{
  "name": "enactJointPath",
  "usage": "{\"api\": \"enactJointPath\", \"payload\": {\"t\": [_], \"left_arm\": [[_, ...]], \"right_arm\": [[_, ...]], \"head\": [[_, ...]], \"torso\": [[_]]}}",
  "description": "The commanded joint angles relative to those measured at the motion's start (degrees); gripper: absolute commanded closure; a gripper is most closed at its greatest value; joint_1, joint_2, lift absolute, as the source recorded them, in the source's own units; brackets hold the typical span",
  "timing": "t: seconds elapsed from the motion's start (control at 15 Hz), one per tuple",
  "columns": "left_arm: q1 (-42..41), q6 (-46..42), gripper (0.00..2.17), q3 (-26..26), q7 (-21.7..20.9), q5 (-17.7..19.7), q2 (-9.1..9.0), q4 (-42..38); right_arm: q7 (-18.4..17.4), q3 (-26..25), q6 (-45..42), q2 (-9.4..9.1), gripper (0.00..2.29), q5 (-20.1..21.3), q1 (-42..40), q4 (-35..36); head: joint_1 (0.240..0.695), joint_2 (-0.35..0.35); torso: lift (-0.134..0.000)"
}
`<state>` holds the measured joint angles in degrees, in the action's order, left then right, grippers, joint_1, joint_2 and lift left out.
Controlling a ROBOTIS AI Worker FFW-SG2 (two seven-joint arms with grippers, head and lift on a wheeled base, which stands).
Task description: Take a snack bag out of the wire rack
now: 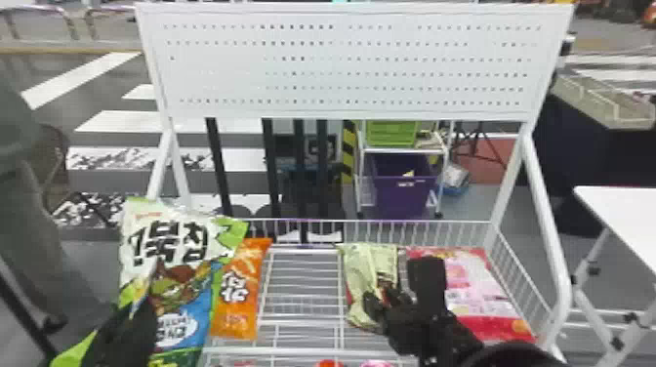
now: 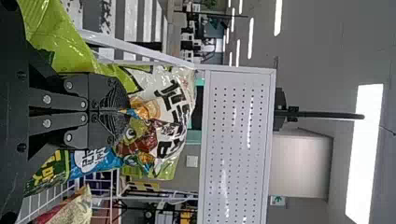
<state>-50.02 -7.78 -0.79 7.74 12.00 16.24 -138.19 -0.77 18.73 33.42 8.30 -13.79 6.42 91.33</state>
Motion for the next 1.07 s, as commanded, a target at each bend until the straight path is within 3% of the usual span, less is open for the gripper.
{"api": "enactJointPath", "payload": {"t": [0.0, 0.27, 0.6, 0.87, 1.0], "left_arm": [[0.3, 0.0, 2.14, 0.0, 0.0, 0.2, 0.02, 0.3], [0.4, 0.0, 2.14, 0.0, 0.2, 0.1, -0.07, 0.6], [0.4, 0.0, 2.14, 0.1, 0.2, 0.1, -0.33, 0.6], [0.4, -0.2, 2.14, 0.4, -0.3, 0.2, -0.42, 0.3], [0.4, -0.2, 2.14, 0.3, -0.4, 0.2, -0.42, 0.3]], "right_arm": [[-0.6, 0.1, 0.1, 0.23, 2.25, 0.0, -0.6, 1.7], [-2.3, -0.5, -0.1, 1.72, 2.25, 0.1, -5.5, 11.4], [-2.2, -7.7, -6.0, 5.15, 2.25, 0.6, -22.8, 32.6], [0.8, -13.9, -17.1, 5.59, 2.25, 1.0, -37.7, 40.3], [1.6, -17.5, -24.3, 4.36, 2.25, 1.1, -45.3, 42.3]], "head": [[0.499, 0.0], [0.499, 0.0], [0.499, 0.0], [0.499, 0.0], [0.499, 0.0]], "torso": [[0.0], [0.0], [0.0], [0.0], [0.0]]}}
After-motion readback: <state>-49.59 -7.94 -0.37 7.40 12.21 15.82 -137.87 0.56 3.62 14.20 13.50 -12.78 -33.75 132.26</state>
